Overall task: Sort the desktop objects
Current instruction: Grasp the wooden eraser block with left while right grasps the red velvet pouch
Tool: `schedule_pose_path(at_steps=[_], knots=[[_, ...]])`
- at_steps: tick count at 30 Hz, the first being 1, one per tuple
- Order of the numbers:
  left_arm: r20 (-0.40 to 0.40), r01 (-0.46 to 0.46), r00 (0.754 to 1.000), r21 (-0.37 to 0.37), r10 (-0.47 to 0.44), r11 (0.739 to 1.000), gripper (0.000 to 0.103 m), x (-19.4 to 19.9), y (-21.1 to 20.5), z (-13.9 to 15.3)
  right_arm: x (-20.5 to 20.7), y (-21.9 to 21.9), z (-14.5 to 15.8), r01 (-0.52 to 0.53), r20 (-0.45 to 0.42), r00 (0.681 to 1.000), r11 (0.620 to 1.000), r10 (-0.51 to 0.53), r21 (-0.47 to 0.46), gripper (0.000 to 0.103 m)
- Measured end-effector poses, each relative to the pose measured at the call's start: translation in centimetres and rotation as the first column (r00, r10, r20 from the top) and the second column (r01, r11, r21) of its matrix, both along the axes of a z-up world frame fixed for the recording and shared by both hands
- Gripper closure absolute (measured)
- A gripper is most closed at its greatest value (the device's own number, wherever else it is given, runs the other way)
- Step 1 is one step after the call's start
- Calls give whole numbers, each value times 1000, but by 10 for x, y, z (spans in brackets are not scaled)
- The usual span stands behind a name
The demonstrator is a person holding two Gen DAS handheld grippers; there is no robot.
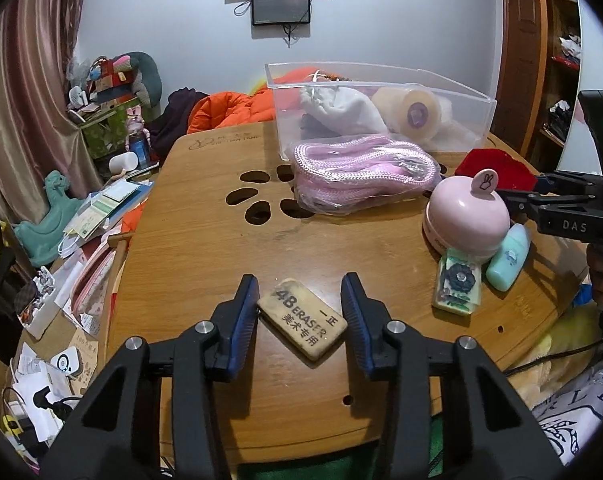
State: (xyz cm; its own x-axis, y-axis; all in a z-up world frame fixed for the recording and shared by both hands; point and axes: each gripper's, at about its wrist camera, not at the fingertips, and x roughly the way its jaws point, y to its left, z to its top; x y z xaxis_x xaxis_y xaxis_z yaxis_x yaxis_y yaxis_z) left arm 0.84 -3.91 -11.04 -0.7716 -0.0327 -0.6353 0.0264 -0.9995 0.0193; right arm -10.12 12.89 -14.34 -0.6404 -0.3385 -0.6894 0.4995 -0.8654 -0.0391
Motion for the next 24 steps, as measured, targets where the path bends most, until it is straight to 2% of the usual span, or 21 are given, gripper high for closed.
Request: schedule_pose_path(at_steps=[1,6,10,12,14,16,24], knots=[[-1,-3,1000,0,3,1000,61,0,0,0,0,1,1,-2,-3,1000,1000,2,0,63],[-8,-5,1000,-20,5,1000,62,2,4,0,0,2,2,-5,-10,1000,1000,5,2,78],[-11,-7,1000,-30,6,1000,62,2,5,0,-1,5,2,4,-13,1000,1000,-4,-1,94],[-18,-12,1000,-33,11,999,64,3,5,1,-2,9,3,5,-7,1000,1000,-5,-13,95],[-28,-17,999,-33,16,999,73,2,4,3,-3,14,4,11,-5,1000,1000,-11,-27,96],[-30,-12,999,-18,12,1000,75,2,3,4,-4,18,6,18,-7,1000,999,-18,-38,96],[-43,-6,999,5,7,1000,75,5,-2,6,-5,32,24,33,-11,999,994,-34,-103,96]])
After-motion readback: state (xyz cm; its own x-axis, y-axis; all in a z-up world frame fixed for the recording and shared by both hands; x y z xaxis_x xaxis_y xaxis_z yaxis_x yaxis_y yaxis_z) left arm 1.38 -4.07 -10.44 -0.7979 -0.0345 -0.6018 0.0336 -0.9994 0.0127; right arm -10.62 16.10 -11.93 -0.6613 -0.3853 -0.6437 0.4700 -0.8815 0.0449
